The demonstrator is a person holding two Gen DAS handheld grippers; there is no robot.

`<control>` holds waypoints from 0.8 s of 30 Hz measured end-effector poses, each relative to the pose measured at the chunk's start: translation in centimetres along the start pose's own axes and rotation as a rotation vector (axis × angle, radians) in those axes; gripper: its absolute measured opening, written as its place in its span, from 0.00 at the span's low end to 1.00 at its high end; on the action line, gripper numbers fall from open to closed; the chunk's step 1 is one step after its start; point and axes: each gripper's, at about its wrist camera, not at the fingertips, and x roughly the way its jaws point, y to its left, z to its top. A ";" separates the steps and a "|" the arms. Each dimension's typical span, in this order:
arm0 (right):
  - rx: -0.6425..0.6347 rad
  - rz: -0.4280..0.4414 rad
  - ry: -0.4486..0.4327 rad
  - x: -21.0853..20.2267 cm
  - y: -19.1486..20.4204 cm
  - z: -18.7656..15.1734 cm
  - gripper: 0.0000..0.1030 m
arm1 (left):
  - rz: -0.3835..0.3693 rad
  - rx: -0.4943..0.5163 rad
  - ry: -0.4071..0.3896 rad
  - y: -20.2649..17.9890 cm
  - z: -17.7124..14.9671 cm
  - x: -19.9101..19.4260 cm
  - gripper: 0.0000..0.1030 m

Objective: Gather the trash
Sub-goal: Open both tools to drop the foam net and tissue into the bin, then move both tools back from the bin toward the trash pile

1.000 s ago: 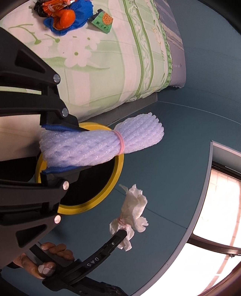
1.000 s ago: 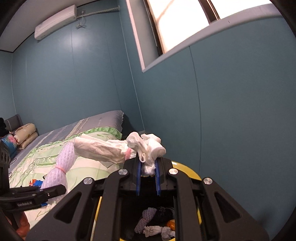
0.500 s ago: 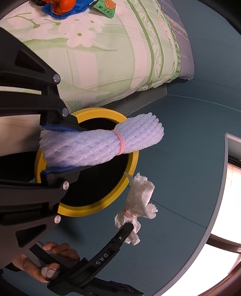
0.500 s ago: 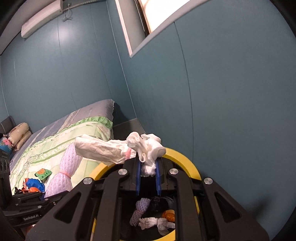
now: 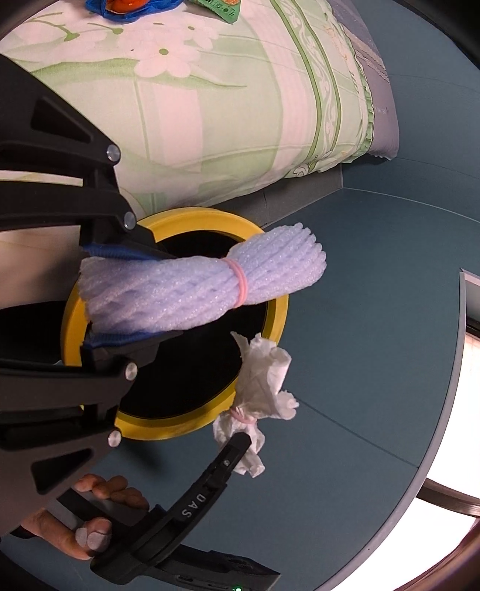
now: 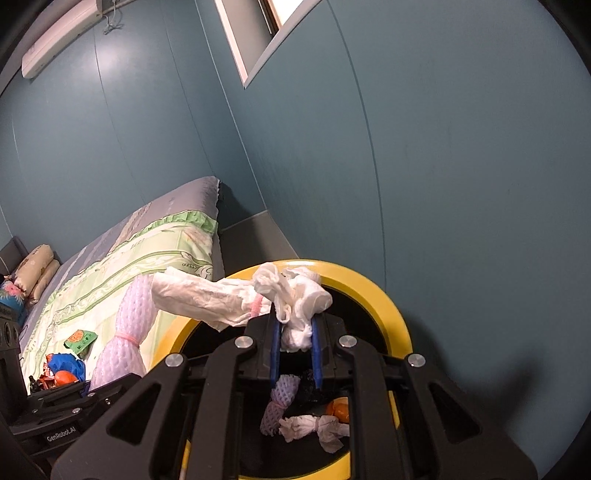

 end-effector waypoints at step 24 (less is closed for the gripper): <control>-0.021 0.049 -0.065 -1.2 1.8 1.7 0.79 | 0.098 -0.090 -0.180 3.8 0.2 -6.0 0.90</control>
